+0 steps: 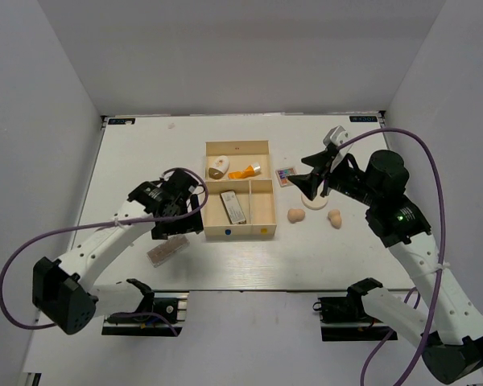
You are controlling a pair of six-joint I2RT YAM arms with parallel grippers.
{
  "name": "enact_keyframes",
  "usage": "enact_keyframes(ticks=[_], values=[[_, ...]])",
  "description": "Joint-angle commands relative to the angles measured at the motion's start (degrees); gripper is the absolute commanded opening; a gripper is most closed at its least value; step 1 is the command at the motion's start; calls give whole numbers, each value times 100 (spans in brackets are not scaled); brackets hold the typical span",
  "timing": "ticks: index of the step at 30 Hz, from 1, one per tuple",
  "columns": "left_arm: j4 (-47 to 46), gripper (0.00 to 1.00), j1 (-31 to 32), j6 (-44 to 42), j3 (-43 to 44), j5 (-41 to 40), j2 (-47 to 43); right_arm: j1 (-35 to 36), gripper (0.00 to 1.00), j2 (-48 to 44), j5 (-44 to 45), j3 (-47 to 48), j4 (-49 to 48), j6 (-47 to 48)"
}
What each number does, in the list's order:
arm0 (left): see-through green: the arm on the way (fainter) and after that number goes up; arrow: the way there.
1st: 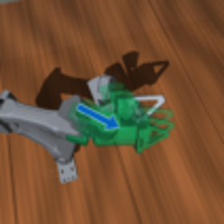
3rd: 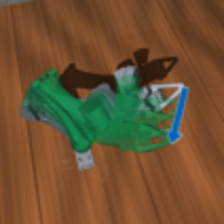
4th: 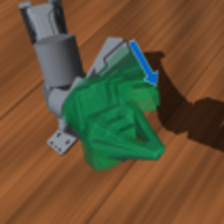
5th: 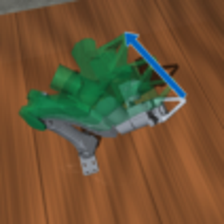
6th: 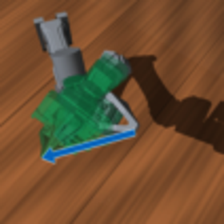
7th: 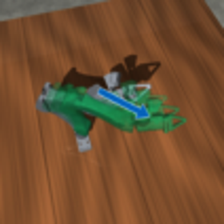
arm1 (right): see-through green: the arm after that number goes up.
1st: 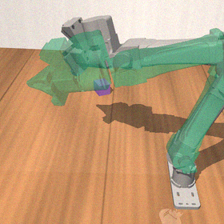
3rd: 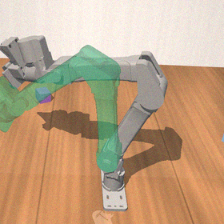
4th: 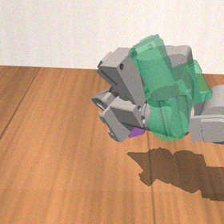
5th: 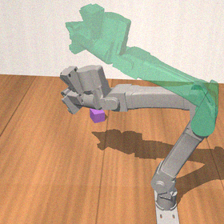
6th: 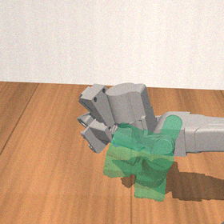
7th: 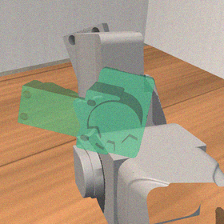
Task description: Organize the makeup
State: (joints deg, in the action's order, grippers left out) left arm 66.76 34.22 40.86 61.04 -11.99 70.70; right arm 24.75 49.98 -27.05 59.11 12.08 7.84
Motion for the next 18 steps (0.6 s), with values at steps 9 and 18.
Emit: enact_keyframes(ticks=[9, 18], values=[[-445, 98, -64, 2775, -978, -381, -1215, -50, 66, -216, 50, -145, -294, -72], [-522, 98, -64, 5616, -1953, -1130, -2059, -93, 66, -234, 59, -181, -302, -116]])
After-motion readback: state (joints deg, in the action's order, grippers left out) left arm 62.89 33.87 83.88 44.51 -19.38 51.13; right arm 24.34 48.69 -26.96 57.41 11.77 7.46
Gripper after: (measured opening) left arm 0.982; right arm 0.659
